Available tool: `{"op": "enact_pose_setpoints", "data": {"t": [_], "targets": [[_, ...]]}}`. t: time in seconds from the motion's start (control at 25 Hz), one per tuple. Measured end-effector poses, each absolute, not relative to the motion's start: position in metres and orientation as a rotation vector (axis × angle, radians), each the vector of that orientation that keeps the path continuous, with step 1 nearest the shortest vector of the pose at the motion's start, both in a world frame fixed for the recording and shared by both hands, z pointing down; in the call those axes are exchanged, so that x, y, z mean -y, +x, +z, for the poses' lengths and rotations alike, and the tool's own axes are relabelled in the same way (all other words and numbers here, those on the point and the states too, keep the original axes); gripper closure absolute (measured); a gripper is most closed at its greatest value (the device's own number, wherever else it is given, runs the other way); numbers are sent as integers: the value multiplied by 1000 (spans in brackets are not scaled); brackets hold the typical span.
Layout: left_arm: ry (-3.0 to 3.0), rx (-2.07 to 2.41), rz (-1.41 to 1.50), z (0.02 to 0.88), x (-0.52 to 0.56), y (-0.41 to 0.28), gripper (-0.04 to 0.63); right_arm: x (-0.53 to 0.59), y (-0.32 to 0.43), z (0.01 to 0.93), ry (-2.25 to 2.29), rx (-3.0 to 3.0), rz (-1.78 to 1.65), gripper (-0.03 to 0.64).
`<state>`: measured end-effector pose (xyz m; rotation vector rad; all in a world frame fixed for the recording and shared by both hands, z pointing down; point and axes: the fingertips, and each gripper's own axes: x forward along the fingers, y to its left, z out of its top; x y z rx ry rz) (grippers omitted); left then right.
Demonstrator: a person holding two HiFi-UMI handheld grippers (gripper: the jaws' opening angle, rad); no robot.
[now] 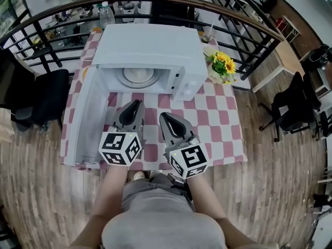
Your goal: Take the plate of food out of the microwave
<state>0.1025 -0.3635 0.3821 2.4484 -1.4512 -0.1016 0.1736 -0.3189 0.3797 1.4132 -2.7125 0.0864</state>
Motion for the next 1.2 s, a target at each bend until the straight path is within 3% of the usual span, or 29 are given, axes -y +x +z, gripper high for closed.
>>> {"op": "enact_pose_setpoints", "data": {"t": [0.2,0.32,0.36,1.2], "targets": [[2368,1439,-163,391,387,100,500,340,173,383,1365,2732,89,591],[2279,1399,-215,402,400,98,349,353,169,385,1329,2722,83,591],[2245,1390,-230,407,404,97,332,357,167,386,1317,2722,78,591],[1548,1289,-491,517,486,69,333,416,158,432,1202,2700,184,591]]}}
